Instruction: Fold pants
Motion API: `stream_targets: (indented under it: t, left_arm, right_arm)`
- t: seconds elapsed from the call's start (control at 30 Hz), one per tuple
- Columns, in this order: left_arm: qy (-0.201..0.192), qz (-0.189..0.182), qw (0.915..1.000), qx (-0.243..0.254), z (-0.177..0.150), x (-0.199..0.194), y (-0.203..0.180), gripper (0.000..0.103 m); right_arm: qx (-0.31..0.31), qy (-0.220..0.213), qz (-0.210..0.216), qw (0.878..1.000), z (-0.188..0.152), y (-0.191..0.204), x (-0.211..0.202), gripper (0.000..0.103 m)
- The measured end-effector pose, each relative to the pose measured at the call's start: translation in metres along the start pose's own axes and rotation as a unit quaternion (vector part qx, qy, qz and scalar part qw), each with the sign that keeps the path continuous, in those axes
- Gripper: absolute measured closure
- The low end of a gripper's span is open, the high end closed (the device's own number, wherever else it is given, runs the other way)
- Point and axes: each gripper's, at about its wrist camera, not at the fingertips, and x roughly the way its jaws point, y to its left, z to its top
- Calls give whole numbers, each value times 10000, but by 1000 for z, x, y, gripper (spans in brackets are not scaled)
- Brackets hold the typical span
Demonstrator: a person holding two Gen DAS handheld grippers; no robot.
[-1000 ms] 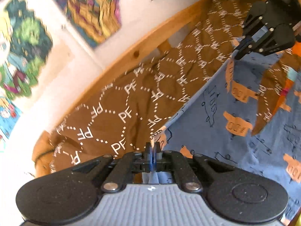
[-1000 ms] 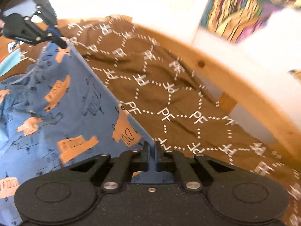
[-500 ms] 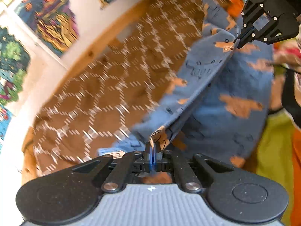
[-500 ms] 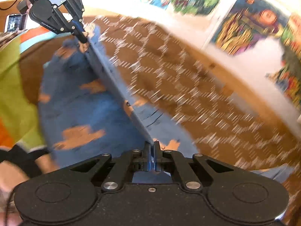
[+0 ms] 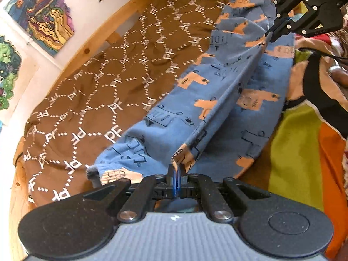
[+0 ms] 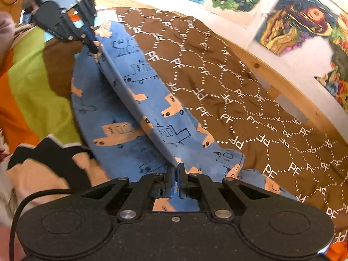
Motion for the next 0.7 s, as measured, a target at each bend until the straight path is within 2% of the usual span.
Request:
stream_targets:
  t: [0.1,0.27,0.37,0.4,0.43,0.47,0.5,0.53,0.57,0.6,0.67,0.7]
  left_arm:
    - [71,-93,9999,118,-5,7,-3,102]
    - [207,-179,9991,311,-9,17,-13,101]
    - [216,-313,9990,244,-10,17,-13,91]
    - [199,-437,9987,160,-9,16,-11,86]
    - [173,-550,9983,85,-9,15,-8,71]
    - [134,-669,9977,5,-8,12,-6,62]
    - [83,-789,9968,-90,-7,9,-4,45]
    - [30,-912,9956,-198,-5,7,-3,38]
    - [-18,-1024,9943,-302,-3,5,-3,37]
    - [-57,-1147,9924,-437,0,2,-2,32]
    - [-218,-1326,9876,-816,11,0,0,14]
    - [-373,-1312,9849,-1068,17,-1,-1,2]
  right_arm:
    - [-49,123,61,9999,-7,10,0,103]
    - [210,292,141,9993,-18,19,12,103]
    - [318,316,169,9989,-19,18,14,100]
    - [359,314,196,9987,-19,17,14,98]
    - [405,335,250,9983,-20,16,14,95]
    - [454,368,301,9978,-21,16,14,94]
    - [492,402,330,9974,-22,14,15,93]
    - [564,433,369,9968,-24,13,14,92]
    - [662,454,407,9959,-25,12,13,91]
    - [751,475,431,9951,-27,10,11,86]
    - [952,535,415,9932,-31,6,6,70]
    - [1073,551,399,9919,-33,2,2,55]
